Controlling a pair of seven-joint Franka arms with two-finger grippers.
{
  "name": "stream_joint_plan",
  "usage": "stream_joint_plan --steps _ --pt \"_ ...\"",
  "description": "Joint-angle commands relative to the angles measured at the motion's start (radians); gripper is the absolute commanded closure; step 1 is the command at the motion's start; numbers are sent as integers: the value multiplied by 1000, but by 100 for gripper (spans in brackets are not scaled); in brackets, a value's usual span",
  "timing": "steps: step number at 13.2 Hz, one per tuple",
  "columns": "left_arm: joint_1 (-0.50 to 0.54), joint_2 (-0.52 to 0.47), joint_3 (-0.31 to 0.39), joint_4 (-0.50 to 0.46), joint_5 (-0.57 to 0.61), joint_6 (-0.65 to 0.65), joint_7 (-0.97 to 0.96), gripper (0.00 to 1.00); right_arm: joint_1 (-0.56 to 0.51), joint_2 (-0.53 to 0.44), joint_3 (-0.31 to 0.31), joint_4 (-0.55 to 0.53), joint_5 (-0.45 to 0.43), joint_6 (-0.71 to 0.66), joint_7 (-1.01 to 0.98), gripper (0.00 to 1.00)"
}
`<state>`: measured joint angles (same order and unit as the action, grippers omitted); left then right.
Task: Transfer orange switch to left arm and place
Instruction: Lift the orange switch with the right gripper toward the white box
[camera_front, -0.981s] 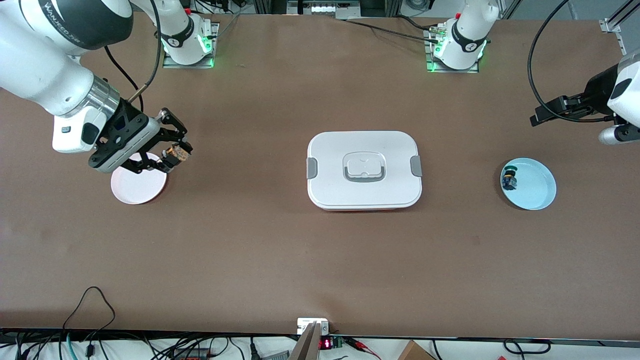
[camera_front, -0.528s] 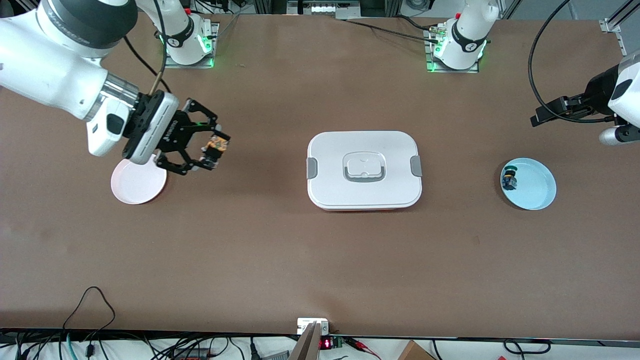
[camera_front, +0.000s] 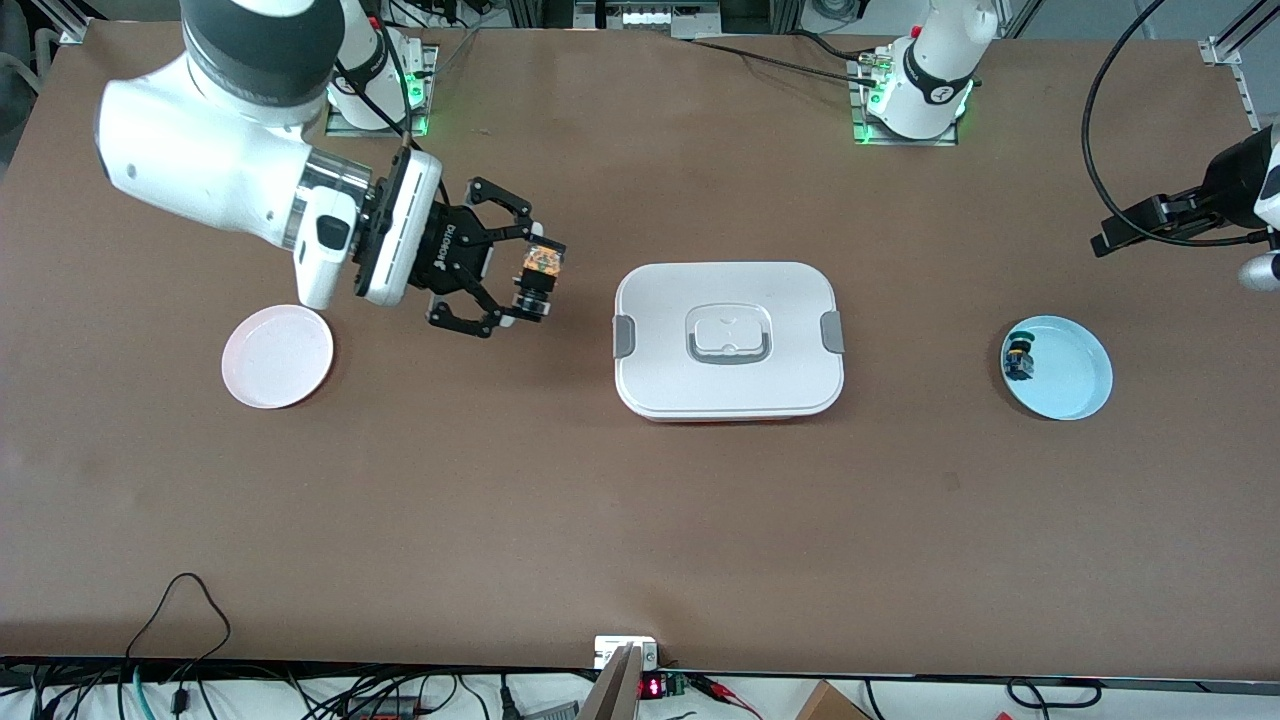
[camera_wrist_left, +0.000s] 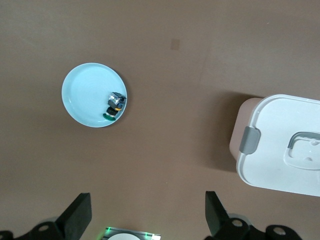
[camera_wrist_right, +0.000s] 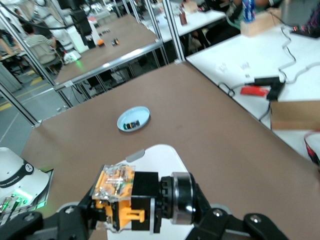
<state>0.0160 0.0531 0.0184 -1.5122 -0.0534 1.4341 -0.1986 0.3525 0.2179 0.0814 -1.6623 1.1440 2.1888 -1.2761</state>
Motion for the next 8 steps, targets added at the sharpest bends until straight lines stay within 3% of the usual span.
stream_joint_plan --steps 1,6,7,8 --pt "-11 25 -24 61 36 -53 -5 0 6 58 1 33 150 2 -205 97" --pt "-22 28 -34 116 27 -162 2 0 141 138 -3 85 432 118 -390 97" --pt "-7 28 -28 118 -52 -176 2 0 172 159 -11 117 468 135 -390 97" --pt "37 36 -12 119 -201 -222 8 0 186 175 -12 146 497 135 -390 97"
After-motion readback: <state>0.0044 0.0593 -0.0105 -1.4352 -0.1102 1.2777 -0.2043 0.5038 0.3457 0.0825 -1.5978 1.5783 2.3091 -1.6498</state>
